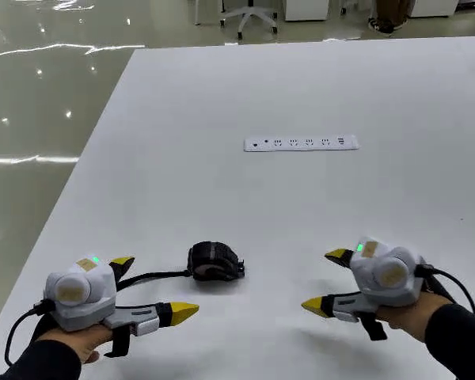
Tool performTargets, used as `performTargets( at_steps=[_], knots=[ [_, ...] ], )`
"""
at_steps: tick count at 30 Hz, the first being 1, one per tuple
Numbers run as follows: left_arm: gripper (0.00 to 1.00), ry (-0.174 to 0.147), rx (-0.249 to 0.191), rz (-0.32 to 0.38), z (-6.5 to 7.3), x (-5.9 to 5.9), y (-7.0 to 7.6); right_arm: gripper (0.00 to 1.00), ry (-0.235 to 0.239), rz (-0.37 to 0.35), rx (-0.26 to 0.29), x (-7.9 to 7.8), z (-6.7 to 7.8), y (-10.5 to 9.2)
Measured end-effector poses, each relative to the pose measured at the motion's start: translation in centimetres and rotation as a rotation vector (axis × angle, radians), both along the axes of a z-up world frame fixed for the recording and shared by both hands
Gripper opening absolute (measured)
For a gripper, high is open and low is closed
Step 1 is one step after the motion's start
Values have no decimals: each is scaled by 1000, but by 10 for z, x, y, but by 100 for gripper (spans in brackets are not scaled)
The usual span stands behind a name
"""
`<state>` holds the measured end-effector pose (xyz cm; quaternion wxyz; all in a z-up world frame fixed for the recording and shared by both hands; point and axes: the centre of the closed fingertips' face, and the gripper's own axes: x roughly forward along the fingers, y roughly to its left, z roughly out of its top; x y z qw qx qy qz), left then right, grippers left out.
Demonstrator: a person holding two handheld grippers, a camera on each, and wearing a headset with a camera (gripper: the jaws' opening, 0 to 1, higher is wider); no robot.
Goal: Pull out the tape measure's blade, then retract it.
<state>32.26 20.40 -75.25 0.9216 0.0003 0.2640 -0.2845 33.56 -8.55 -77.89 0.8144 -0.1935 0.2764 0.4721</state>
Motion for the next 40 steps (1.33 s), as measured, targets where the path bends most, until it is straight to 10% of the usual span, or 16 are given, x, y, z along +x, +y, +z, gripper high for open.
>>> performTargets(
  at_steps=[4, 14, 25, 40],
  knots=[
    [100, -48, 6, 1, 16, -10, 9, 69, 13, -41, -4, -21, 12, -42],
    [100, -41, 31, 11, 20, -35, 21, 88, 4, -225, 47, -44, 29, -114],
    [100, -61, 49, 1, 39, -43, 24, 100, -41, -214, 32, -55, 37, -137],
    [100, -76, 45, -14, 29, -51, 28, 100, -33, -171, 33, -69, 34, -130]
  ],
)
